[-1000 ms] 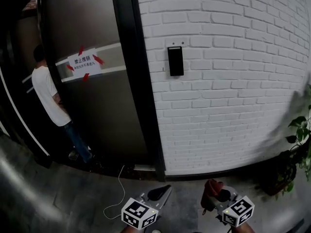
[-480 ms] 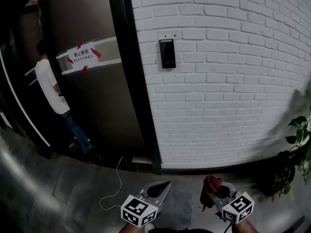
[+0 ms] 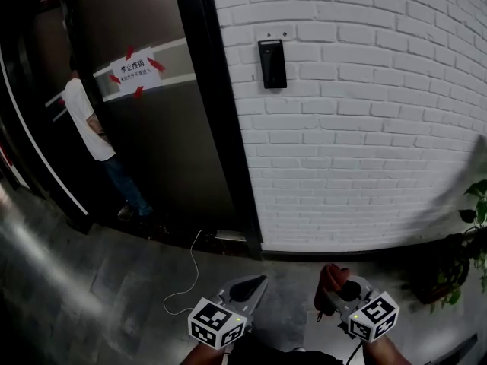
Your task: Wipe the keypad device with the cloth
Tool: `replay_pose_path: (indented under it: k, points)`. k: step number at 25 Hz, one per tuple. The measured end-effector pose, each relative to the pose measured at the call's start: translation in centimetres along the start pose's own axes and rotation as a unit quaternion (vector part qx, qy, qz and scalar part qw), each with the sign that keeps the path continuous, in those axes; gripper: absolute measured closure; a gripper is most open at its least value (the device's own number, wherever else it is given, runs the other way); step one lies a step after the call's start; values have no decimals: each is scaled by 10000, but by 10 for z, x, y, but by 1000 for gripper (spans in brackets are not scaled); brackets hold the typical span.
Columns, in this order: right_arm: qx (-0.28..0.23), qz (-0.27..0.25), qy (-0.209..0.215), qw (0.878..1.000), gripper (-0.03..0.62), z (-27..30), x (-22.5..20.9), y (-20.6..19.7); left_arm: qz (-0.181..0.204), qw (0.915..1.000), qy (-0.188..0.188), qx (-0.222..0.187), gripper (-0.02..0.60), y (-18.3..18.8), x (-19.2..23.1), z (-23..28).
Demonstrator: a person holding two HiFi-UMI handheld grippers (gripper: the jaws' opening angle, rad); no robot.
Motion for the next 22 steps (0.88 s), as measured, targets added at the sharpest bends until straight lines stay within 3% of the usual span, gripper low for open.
replay_pose_path:
  k: [11, 16, 22]
  points:
    - [-157, -2, -515, 9986, 539, 96, -9, 33, 187, 9982, -566, -104, 565, 6, 118, 42]
    - [-385, -4, -1032, 9939, 539, 138, -9, 58, 422, 9926, -1119, -224, 565, 18, 175, 68]
    - [-422, -93, -1248, 9912, 539, 180, -1, 75, 566, 9879, -1433, -189, 565, 21, 224, 81]
Point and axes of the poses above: the fingertips, and each gripper's own axes: z forward along the fingers, x to its left, y out of its top, the point moved 9 cm from there along -z, backward along the fingers, and after that the axes turned 11 degrees about z, right-handed, at the moved point
